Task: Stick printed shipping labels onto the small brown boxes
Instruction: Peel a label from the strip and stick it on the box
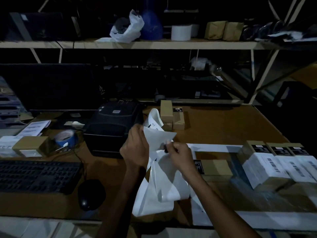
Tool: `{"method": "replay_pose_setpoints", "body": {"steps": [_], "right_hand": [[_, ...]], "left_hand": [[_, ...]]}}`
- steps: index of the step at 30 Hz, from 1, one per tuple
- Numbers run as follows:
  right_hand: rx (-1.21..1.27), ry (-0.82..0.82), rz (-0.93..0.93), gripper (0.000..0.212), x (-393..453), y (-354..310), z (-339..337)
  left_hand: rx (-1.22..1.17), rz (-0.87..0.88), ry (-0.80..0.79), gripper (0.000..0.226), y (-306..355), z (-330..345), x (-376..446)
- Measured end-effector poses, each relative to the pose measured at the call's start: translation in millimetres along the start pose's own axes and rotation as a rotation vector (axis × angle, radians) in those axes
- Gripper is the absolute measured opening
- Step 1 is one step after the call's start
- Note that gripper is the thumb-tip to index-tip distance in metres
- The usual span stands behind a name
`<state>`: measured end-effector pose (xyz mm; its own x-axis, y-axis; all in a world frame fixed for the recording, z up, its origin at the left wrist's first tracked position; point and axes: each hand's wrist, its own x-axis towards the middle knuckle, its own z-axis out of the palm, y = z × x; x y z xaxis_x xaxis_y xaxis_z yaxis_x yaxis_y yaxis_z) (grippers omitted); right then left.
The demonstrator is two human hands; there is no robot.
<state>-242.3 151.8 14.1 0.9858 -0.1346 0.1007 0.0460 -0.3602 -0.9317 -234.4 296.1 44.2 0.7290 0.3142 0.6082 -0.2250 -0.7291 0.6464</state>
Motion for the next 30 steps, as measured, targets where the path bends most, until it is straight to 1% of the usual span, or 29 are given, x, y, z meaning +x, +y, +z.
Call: {"method": "replay_pose_setpoints", "body": {"steps": [1,3,5,6,7,9,11,12,16,20,22,24,26,28,30], "right_hand": [[0.151,-0.065,0.112,0.047,-4,-10,-6],[0.35,-0.164,0.266,0.054,-9,-19,-15],[0.468,-0.203,0.306,0.061,-9,-23,-24],[0.505,-0.198,0.299,0.062,-8,-25,-29],[0.532,-0.185,0.284,0.057,-6,-27,-33],[0.568,-0.147,0.266,0.037,-5,-30,-41],[0.601,-0.088,0.263,0.02,-3,-29,-48],[0.626,-0.066,0.255,0.015,-3,-29,-51],[0.651,0.029,0.248,0.012,-3,-22,-66],[0.621,0.148,0.243,0.012,0,-8,-82],[0.591,0.174,0.24,0.014,0,-6,-96],[0.553,0.155,0.225,0.017,-3,-2,-109],[0.488,0.118,0.205,0.014,-5,8,-117],[0.396,0.053,0.188,0.016,-11,17,-120],[0.342,-0.039,0.169,0.024,-16,25,-120]], "left_hand": [[0.012,0.057,0.033,0.021,2,5,-5],[0.145,0.232,0.173,0.01,2,15,-13],[0.202,0.359,0.254,0.02,4,21,-23],[0.207,0.423,0.259,0.022,5,23,-27],[0.208,0.501,0.25,0.022,5,28,-32],[0.163,0.601,0.167,0.024,9,34,-40],[0.127,0.633,0.062,0.035,14,39,-48],[0.123,0.644,0.018,0.037,16,40,-52],[0.061,0.687,-0.159,0.015,17,48,-57],[-0.009,0.706,-0.267,0.016,21,55,-53],[-0.069,0.723,-0.27,0.01,28,53,-54],[-0.14,0.647,-0.213,0.016,39,50,-52],[-0.217,0.463,-0.175,0.023,51,49,-48],[-0.343,0.266,-0.227,0.026,64,47,-37],[-0.437,0.107,-0.332,0.042,76,49,-23]]}}
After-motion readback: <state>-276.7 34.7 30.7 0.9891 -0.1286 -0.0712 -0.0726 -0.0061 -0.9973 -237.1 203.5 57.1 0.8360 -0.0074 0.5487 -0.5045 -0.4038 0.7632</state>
